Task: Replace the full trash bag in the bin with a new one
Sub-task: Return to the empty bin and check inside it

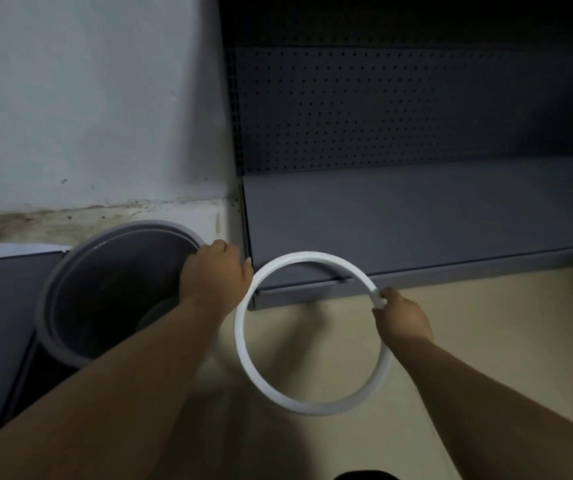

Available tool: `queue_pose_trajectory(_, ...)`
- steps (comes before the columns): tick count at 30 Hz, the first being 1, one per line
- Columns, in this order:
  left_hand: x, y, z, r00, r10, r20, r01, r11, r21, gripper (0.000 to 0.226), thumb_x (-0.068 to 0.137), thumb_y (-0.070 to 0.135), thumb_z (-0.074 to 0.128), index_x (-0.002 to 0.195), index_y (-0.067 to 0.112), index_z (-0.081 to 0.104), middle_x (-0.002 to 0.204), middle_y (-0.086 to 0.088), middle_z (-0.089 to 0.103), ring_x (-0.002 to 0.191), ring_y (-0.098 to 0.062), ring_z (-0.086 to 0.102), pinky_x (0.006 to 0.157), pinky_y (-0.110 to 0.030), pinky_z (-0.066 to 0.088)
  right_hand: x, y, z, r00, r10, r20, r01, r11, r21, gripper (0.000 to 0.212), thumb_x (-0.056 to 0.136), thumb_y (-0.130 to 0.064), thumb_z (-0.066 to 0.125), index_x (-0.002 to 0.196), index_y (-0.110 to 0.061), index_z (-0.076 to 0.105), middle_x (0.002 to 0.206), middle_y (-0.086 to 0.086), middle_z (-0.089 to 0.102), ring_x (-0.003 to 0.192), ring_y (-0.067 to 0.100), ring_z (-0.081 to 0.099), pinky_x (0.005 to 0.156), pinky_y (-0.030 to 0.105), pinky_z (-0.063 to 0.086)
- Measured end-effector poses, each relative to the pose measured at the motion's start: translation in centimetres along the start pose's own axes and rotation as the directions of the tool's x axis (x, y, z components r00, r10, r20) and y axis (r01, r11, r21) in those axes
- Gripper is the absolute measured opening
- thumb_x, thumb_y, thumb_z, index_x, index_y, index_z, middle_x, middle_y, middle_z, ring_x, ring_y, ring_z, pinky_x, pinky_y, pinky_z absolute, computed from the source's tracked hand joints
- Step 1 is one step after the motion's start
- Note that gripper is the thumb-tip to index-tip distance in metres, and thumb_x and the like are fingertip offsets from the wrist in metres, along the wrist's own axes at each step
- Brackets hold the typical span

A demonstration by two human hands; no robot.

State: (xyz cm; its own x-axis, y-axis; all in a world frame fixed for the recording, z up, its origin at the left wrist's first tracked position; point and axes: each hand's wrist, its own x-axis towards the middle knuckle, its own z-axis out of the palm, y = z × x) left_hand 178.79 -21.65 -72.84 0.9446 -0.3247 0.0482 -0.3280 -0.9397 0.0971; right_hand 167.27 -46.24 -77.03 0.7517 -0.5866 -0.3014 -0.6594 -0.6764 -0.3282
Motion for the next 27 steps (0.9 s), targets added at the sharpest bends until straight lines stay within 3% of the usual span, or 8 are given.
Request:
queue_pose_trajectory(5, -0.4, 0.1, 2.2, 0.992, 0.116, 0.044, -0.118, 0.991, 0.067, 0.052, 0.084, 0.040, 0.029, 0.084, 0.005, 0.068, 0.078, -0.014, 0.066, 0.068, -0.032, 0.061, 0.061, -0.034, 0.048, -0.9, 2.3, 2.8, 0.999, -0.027, 0.042, 0.029, 0.999, -0.043, 0.030, 0.095, -0.022, 0.052, 0.124, -0.015, 0.051, 0.112, 0.014, 0.067, 0.102, 0.033, 0.062, 0.080, 0.034, 0.047)
queue_pose_trajectory(8, -0.5, 0.0, 3.5, 0.981, 0.190, 0.045, -0.194, 0.972, 0.136, 0.050, 0.082, 0.040, 0.029, 0.077, 0.007, 0.066, 0.073, -0.012, 0.064, 0.064, -0.030, 0.059, 0.058, -0.033, 0.045, -1.0, 3.3, 4.7, 0.997, -0.031, 0.071, 0.034, 0.998, -0.045, 0.034, 0.094, -0.023, 0.053, 0.127, -0.017, 0.051, 0.114, 0.012, 0.067, 0.105, 0.032, 0.061, 0.084, 0.034, 0.048)
queue_pose_trajectory(17, -0.3, -0.7, 4.0, 0.956, 0.274, 0.106, -0.289, 0.941, 0.174, 0.052, 0.087, 0.041, 0.024, 0.094, 0.008, 0.064, 0.094, -0.012, 0.065, 0.086, -0.029, 0.059, 0.076, -0.039, 0.046, 0.7, 3.7, 9.4, 0.992, 0.037, 0.124, -0.021, 0.991, -0.132, 0.027, 0.095, -0.017, 0.048, 0.121, -0.011, 0.052, 0.112, 0.014, 0.066, 0.103, 0.033, 0.062, 0.082, 0.034, 0.048)
queue_pose_trajectory(27, 0.6, -1.2, 3.6, 0.967, 0.245, 0.065, -0.252, 0.952, 0.171, 0.043, 0.096, 0.039, 0.034, 0.115, 0.009, 0.058, 0.117, -0.012, 0.060, 0.108, -0.028, 0.055, 0.095, -0.040, 0.041, 2.0, 2.3, 11.1, 0.970, 0.134, 0.201, -0.100, 0.980, -0.172, 0.029, 0.095, -0.009, 0.033, 0.120, -0.006, 0.050, 0.118, 0.016, 0.061, 0.109, 0.033, 0.059, 0.088, 0.035, 0.045)
